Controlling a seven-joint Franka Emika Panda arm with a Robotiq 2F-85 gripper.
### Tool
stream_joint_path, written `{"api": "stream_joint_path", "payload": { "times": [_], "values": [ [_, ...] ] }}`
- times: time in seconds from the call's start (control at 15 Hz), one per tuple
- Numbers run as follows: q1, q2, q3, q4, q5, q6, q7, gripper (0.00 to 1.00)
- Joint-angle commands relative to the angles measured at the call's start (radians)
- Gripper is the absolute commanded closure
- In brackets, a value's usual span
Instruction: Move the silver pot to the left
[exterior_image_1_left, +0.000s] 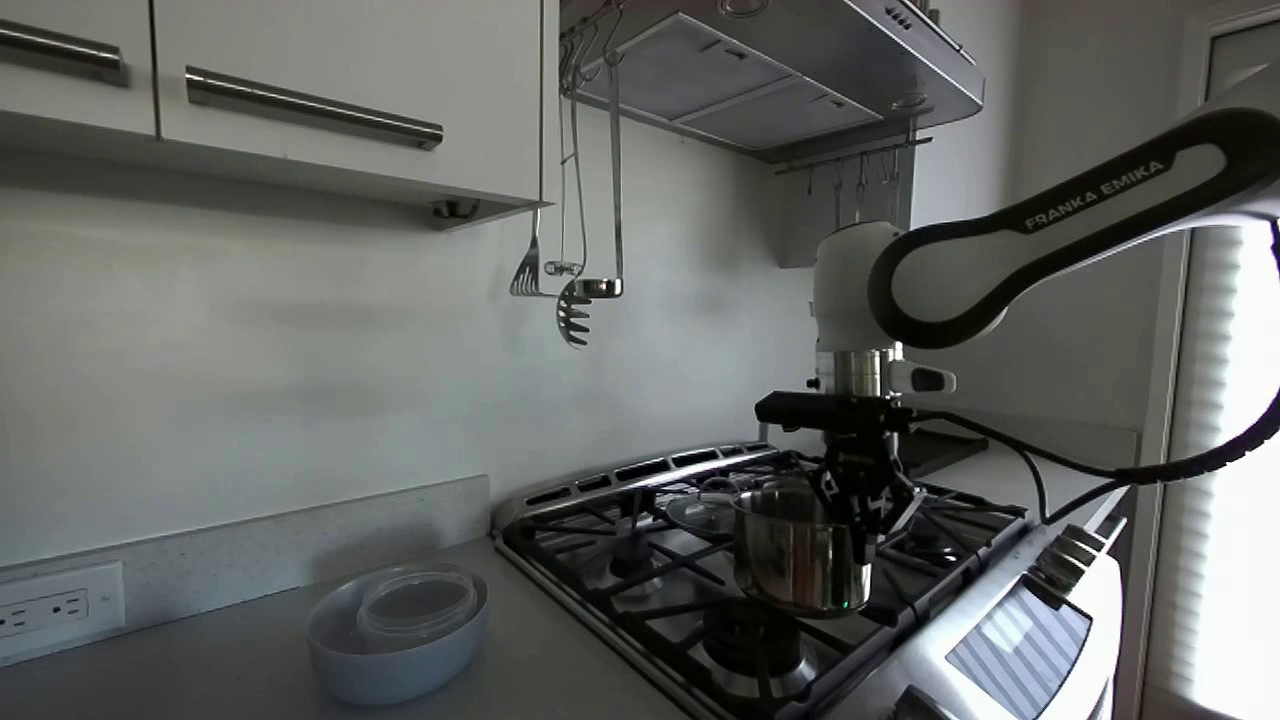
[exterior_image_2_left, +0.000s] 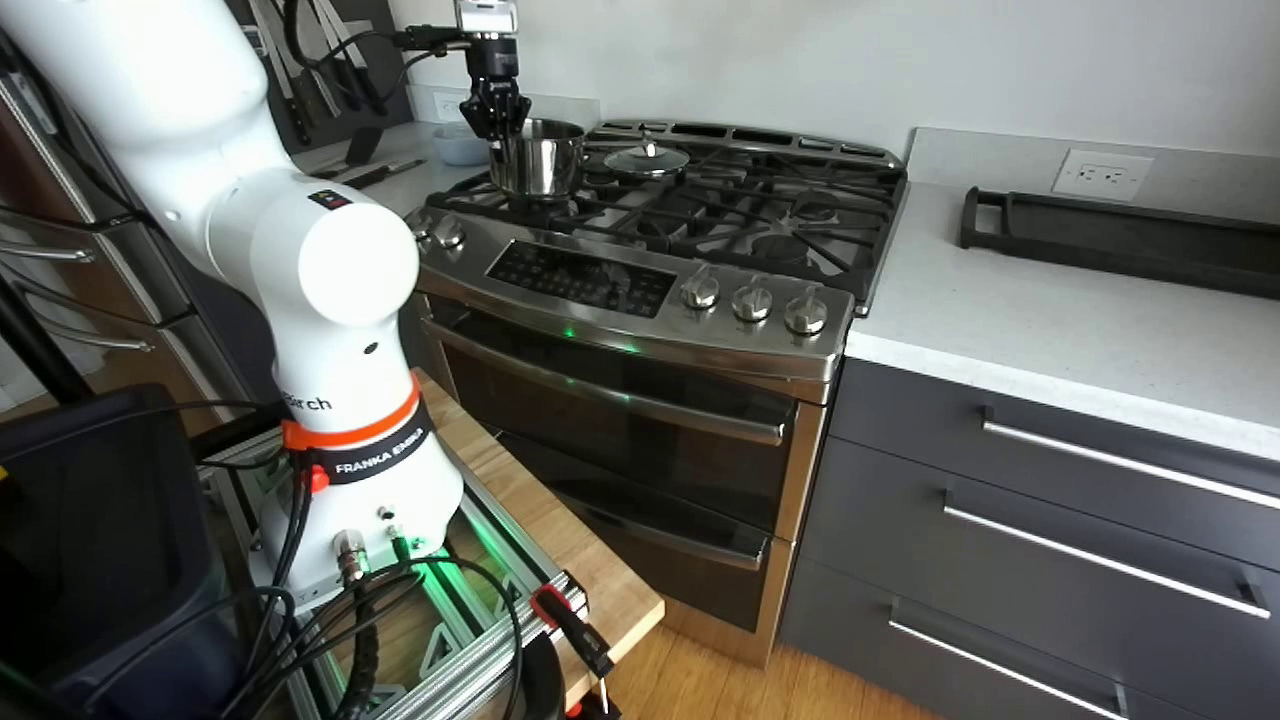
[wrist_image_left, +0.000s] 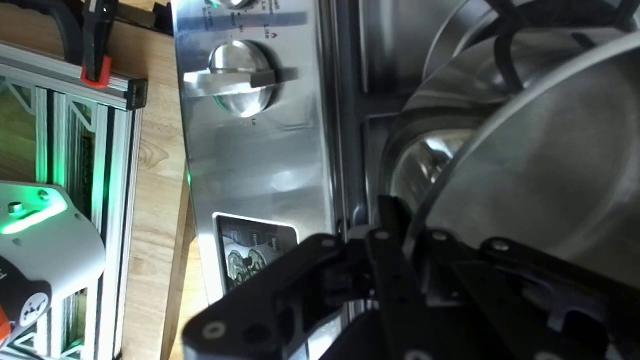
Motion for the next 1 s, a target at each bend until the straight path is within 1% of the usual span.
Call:
{"api": "stream_joint_path", "payload": {
  "times": [0.0,0.2,0.27,0.33,0.73,0.8,0.93],
  "values": [
    [0.018,0.023,0.006,0.012,0.018,0.035,-0.005,0.99],
    [0.026,0.035,0.007,0.021,0.014,0.026,-0.023,0.99],
    [0.027,0.039,0.007,0.024,0.013,0.022,-0.027,0.7],
    [0.028,0.042,0.007,0.026,0.012,0.021,-0.032,0.69],
    [0.031,0.056,0.004,0.036,0.001,0.016,-0.049,0.27],
    [0.028,0.05,0.004,0.039,-0.012,0.015,-0.047,0.18],
    [0.022,0.039,0.0,0.061,-0.048,-0.003,-0.055,0.05]
  ]
}}
